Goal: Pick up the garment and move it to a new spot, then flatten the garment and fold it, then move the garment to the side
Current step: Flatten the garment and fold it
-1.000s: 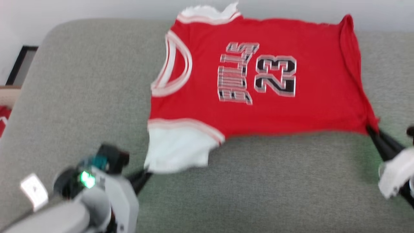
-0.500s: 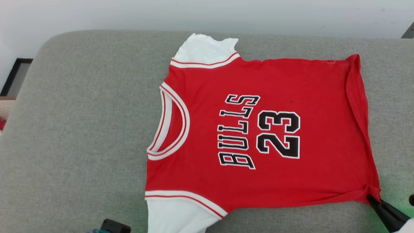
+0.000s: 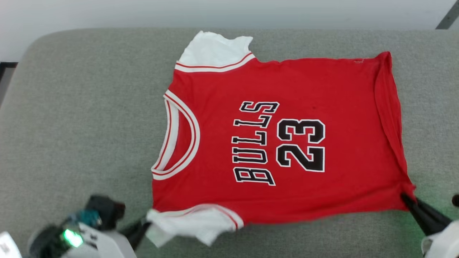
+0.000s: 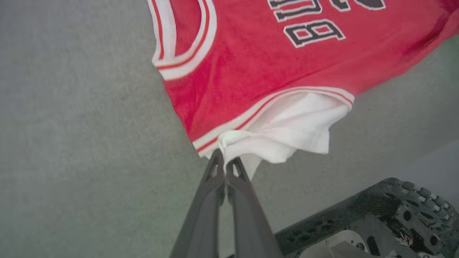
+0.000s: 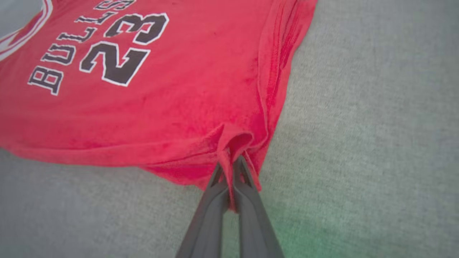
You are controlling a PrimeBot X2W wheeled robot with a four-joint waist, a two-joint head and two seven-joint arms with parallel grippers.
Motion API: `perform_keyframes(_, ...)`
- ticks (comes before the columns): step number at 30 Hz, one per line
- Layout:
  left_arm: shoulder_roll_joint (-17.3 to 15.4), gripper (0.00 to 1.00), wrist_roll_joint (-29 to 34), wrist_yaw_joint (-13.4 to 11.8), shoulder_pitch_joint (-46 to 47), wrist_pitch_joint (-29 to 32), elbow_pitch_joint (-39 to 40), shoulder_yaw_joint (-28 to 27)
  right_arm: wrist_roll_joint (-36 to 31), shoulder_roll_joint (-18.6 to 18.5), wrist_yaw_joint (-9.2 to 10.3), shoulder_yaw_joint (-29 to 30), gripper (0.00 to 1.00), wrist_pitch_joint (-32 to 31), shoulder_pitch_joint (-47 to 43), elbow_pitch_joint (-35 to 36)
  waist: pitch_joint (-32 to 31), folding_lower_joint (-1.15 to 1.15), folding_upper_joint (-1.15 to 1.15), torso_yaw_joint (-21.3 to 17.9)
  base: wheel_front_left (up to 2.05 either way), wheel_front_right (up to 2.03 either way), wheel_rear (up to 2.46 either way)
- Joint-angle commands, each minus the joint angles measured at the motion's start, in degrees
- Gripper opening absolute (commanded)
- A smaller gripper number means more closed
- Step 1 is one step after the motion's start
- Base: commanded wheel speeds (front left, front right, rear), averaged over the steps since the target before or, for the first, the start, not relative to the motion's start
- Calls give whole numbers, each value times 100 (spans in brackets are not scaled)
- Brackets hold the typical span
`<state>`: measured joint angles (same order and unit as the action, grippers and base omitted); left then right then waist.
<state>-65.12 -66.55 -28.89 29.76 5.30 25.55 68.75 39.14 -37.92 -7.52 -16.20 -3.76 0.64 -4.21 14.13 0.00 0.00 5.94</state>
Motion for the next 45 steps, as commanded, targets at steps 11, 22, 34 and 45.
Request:
perform_keyframes(11,139,0,826,1096,1746,696,-852,-437,-350,231,6,60,0,-760,1273,113,348,0,0,-175,0,0,0)
perform_keyframes(22,1404,0,673,2358,2604,1146,-3122,-317,-465,369,6,-164,0,-1389,2228,-662,691,0,0,-155,0,0,0)
perform_keyframes(34,2158,29,130,2802,2711,1737,-4605,-199,-292,521,9,-408,0,-2244,2622,-1196,809,0,0,-156,0,0,0)
perform_keyframes(45,2316,100,12,2733,2840,1473,-4975,-427,-233,527,8,-470,85,-2591,2804,-1311,680,0,0,-122,0,0,0)
